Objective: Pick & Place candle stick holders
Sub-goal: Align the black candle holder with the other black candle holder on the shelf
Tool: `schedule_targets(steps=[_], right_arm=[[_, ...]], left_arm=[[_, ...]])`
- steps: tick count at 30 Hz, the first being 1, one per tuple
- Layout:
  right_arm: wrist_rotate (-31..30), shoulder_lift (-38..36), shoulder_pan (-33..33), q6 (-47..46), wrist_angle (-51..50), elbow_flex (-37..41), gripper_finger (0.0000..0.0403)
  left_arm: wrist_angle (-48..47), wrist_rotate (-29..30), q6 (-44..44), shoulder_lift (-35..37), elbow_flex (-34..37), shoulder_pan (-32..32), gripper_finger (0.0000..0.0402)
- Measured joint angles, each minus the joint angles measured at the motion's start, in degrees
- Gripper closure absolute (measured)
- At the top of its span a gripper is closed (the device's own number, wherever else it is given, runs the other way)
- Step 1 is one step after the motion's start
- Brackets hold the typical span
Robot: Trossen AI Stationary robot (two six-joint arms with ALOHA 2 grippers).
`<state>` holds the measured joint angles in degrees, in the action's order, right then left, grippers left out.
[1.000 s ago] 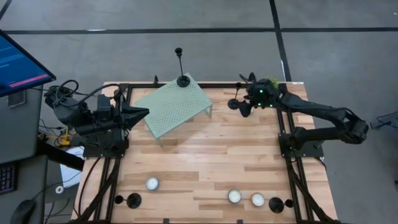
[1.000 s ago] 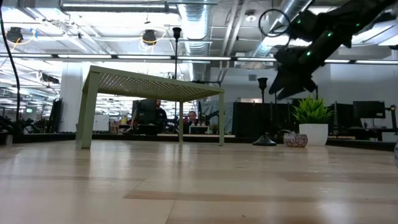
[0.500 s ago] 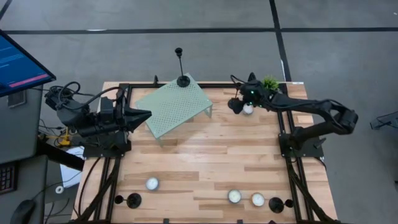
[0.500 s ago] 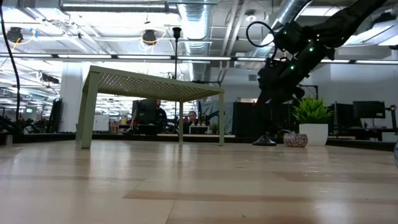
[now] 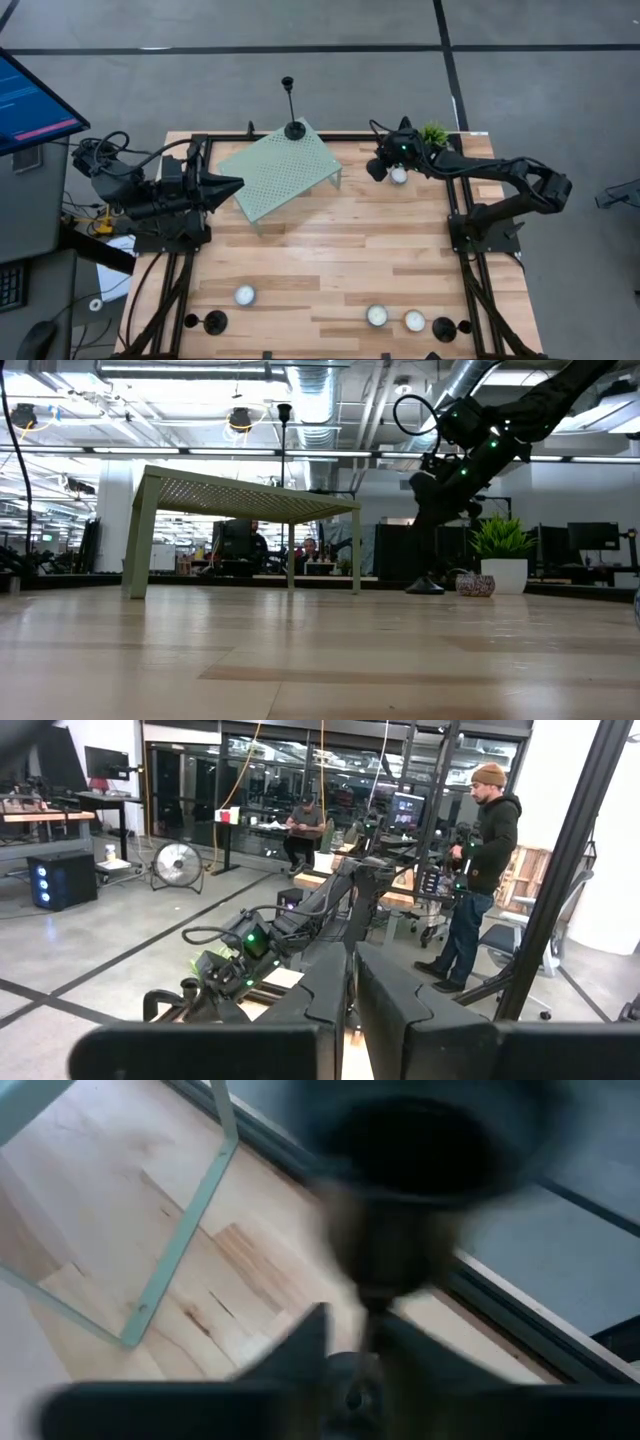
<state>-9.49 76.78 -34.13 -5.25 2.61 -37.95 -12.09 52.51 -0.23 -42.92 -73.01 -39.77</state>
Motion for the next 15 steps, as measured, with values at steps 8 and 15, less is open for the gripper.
schedule_targets(steps=[8,15], right_arm=[[0.41,-6.44,-0.2,0.26,-2.89,-2.13,0.0397],[-0.91,-11.6,0.88,4.14,-20.15,-20.42,0.04]], left_arm=[[0.01,-0.01,0.0,0.0,0.0,0.0,0.0378],[0.01,-0.02,0.0,0.0,0.0,0.0,0.0378]])
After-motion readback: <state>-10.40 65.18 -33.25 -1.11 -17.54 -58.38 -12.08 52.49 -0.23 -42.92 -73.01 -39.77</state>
